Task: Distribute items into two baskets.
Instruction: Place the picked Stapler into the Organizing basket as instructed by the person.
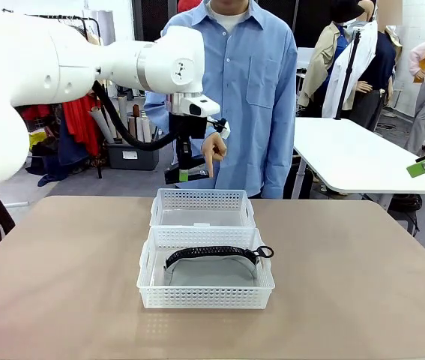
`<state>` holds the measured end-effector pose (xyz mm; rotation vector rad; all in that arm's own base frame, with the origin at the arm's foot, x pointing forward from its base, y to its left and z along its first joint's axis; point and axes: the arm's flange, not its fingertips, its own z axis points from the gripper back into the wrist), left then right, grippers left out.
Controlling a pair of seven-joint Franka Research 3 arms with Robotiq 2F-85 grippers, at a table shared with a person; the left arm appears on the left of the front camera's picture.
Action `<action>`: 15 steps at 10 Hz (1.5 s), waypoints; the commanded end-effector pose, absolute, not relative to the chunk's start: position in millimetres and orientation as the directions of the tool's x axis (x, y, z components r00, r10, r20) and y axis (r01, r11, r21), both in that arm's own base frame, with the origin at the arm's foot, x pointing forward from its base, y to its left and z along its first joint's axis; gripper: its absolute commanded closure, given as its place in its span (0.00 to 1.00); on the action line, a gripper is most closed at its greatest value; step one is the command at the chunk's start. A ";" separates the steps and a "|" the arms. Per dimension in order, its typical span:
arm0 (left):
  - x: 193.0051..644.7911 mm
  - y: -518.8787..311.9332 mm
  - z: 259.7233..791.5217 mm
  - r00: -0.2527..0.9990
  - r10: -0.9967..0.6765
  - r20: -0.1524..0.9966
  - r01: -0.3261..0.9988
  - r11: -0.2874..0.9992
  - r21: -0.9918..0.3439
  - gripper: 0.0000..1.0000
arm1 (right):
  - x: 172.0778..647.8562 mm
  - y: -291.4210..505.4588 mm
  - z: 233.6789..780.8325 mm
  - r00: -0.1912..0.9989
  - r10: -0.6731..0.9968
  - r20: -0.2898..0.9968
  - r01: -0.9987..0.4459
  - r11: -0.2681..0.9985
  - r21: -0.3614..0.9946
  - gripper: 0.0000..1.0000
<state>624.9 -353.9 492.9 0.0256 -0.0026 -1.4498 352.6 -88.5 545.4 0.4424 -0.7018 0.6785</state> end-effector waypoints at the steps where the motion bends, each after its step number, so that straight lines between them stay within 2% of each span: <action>1: 616.8 -359.9 478.0 0.152 -0.988 0.026 0.987 0.153 0.047 1.00 | 352.7 -87.9 545.1 0.560 0.413 0.718 -0.702 0.696 0.147 0.00; 7: 622.0 -376.7 435.7 0.125 -0.991 0.037 0.991 0.126 0.042 1.00 | 352.7 -87.9 545.1 0.560 0.413 0.718 -0.702 0.696 0.147 0.00; 15: 629.1 -391.6 371.9 0.072 -0.997 -0.008 0.996 0.072 -0.054 1.00 | 352.7 -87.9 545.1 0.560 0.413 0.718 -0.702 0.696 0.147 0.00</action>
